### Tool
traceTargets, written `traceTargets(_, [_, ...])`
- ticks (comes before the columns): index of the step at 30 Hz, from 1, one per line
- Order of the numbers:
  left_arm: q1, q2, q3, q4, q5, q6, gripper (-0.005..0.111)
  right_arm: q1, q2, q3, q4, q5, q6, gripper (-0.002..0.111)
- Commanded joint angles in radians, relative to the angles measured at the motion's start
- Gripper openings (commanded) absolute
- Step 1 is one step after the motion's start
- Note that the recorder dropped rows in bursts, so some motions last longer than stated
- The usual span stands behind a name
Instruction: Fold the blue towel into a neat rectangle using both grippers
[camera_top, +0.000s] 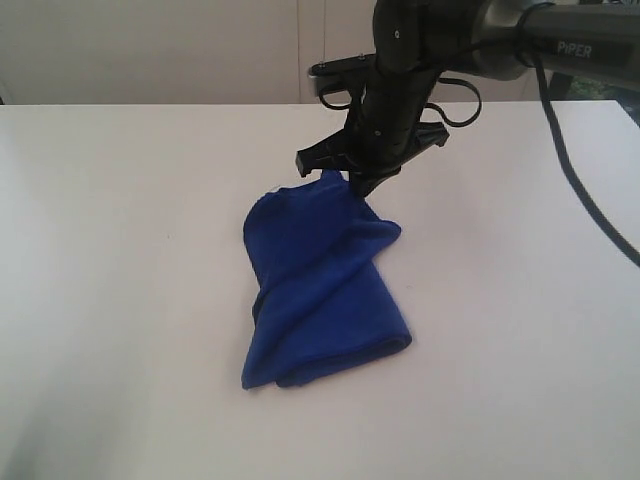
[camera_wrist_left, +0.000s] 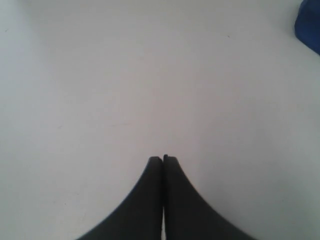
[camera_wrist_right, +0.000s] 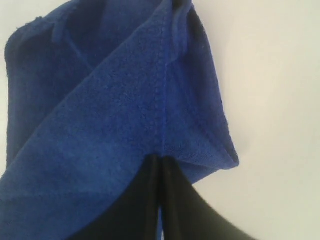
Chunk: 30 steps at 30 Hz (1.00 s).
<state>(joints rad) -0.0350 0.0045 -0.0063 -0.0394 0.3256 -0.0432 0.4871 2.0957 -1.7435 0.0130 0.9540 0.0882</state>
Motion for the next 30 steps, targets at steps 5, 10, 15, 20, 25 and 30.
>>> traceTargets(5, [-0.007, -0.004, 0.006, 0.001, -0.141, -0.005, 0.000, -0.009, -0.009, 0.004, -0.013, -0.032, -0.007, 0.000])
traceTargets(10, [-0.007, -0.004, 0.006, -0.001, -0.397, -0.007, 0.000, -0.009, -0.009, 0.004, 0.022, -0.006, -0.007, 0.000])
traceTargets(15, [-0.007, -0.004, 0.006, -0.053, -0.494, -0.062, 0.000, -0.009, -0.009, 0.004, 0.022, 0.003, -0.007, 0.000])
traceTargets(20, [-0.007, 0.117, -0.144, -0.062, -0.369, 0.025, 0.000, -0.009, -0.009, 0.004, 0.022, 0.001, -0.007, 0.000])
traceTargets(25, [-0.007, 0.315, -0.276, -0.057, -0.280, 0.043, 0.000, -0.009, -0.009, 0.004, 0.022, -0.001, -0.007, 0.000])
traceTargets(30, [-0.007, 0.545, -0.358, -0.054, -0.241, 0.074, 0.000, -0.009, -0.009, 0.004, 0.022, 0.001, -0.007, 0.000])
